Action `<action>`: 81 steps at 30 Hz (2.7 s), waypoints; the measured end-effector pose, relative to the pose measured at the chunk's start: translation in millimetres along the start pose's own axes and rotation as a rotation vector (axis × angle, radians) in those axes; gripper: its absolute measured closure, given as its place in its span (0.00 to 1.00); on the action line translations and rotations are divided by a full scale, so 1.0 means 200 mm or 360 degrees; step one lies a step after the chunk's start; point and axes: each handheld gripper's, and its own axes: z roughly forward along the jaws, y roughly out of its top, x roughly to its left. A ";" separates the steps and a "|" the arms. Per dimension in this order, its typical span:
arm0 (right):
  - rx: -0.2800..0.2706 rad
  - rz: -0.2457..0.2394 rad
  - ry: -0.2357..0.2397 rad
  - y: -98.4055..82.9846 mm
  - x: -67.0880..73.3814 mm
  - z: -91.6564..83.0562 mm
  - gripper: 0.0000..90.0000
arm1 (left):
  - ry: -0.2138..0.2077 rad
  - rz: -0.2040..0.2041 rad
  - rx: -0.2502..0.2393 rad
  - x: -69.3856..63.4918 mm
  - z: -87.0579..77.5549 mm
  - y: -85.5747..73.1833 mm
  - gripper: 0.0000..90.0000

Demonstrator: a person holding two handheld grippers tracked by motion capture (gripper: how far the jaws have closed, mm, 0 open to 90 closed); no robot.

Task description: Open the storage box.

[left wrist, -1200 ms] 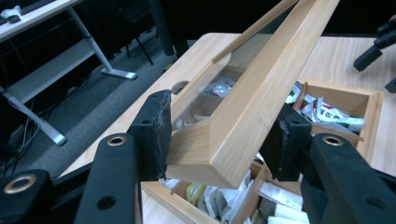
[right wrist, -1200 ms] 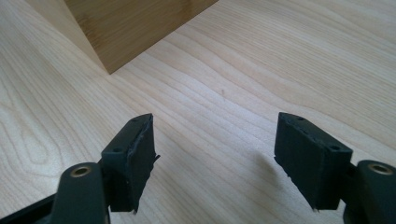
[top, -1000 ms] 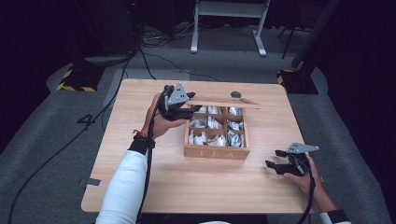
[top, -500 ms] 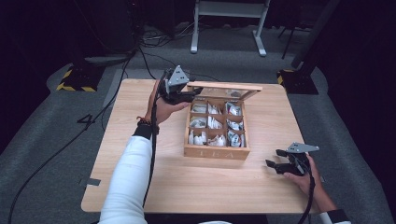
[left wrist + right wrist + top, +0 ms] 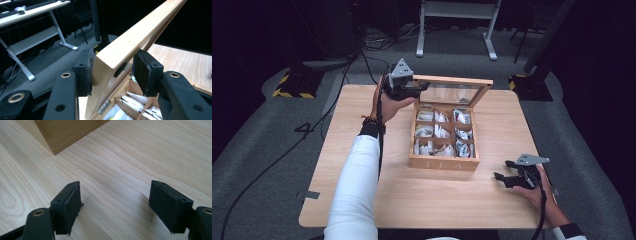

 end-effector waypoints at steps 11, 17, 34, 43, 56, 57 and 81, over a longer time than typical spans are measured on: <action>0.0010 -0.0025 0.0029 0.00 0.00 0.00 0.25 | 0.0111 -0.0062 -0.0019 0.04 0.06 0.04 0.55; 0.0012 -0.0035 0.0027 0.00 0.01 0.01 0.24 | 0.0174 -0.0115 0.0005 0.08 0.11 0.03 0.57; 0.0012 -0.0035 0.0024 0.00 0.01 0.01 0.24 | 0.0283 -0.0166 0.0037 0.13 0.20 0.06 0.53; 0.0010 -0.0030 0.0024 0.00 0.01 0.01 0.24 | 0.0329 -0.0224 0.0136 0.20 0.26 0.00 0.63; 0.0010 -0.0041 0.0030 0.00 0.01 0.00 0.24 | 0.0393 -0.0273 0.0243 0.21 0.36 -0.11 0.64; 0.0010 -0.0041 0.0030 0.00 0.01 0.00 0.24 | 0.0393 -0.0273 0.0243 0.21 0.36 -0.11 0.64; 0.0011 -0.0049 0.0038 -0.01 0.01 0.00 0.24 | 0.0287 -0.0290 0.0435 0.19 0.42 -0.38 0.66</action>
